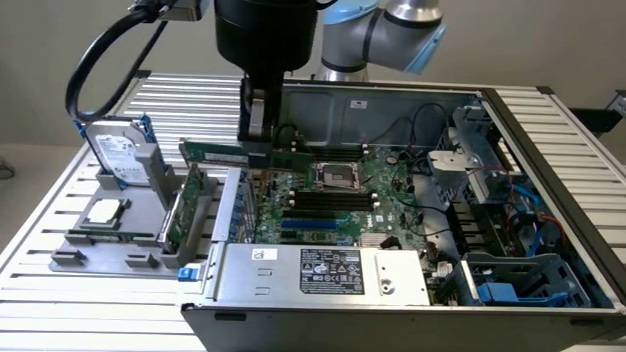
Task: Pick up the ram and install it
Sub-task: 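Pick up the ram and move it above insertion slot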
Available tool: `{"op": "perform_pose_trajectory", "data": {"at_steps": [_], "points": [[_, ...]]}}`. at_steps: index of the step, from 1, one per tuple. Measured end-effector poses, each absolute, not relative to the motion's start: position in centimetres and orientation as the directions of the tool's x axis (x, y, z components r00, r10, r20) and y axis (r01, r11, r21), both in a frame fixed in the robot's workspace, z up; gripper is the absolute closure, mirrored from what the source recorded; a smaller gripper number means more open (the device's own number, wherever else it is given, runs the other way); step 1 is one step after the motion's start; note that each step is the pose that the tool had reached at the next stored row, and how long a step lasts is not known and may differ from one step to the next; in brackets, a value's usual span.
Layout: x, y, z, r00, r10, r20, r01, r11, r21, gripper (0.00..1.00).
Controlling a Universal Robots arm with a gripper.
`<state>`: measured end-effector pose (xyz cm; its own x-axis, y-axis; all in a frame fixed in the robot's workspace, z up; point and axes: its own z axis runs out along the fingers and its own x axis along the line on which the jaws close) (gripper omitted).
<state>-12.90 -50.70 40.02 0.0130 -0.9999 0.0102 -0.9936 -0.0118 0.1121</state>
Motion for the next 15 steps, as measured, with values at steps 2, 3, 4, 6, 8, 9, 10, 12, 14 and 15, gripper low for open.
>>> {"op": "perform_pose_trajectory", "data": {"at_steps": [2, 3, 4, 6, 8, 9, 10, 12, 14, 15], "points": [[-12.2, -50.5, 40.0, 0.013, -1.000, 0.010, -0.994, -0.012, 0.112, 0.86], [-11.8, -50.3, 40.0, 0.013, -1.000, 0.010, -0.994, -0.012, 0.112, 0.86], [-11.5, -50.2, 40.0, 0.013, -1.000, 0.010, -0.994, -0.012, 0.112, 0.86], [-10.8, -49.9, 40.0, 0.013, -1.000, 0.010, -0.994, -0.012, 0.112, 0.86], [-10.2, -49.5, 40.0, 0.013, -1.000, 0.010, -0.994, -0.012, 0.112, 0.86], [-9.8, -49.3, 40.0, 0.013, -1.000, 0.010, -0.994, -0.012, 0.112, 0.86], [-9.5, -49.1, 40.0, 0.013, -1.000, 0.010, -0.994, -0.012, 0.112, 0.86], [-9.0, -48.6, 40.0, 0.013, -1.000, 0.010, -0.994, -0.012, 0.112, 0.86], [-8.5, -48.1, 40.0, 0.013, -1.000, 0.010, -0.994, -0.012, 0.112, 0.86], [-8.2, -47.8, 40.0, 0.013, -1.000, 0.010, -0.994, -0.012, 0.112, 0.86]]}}
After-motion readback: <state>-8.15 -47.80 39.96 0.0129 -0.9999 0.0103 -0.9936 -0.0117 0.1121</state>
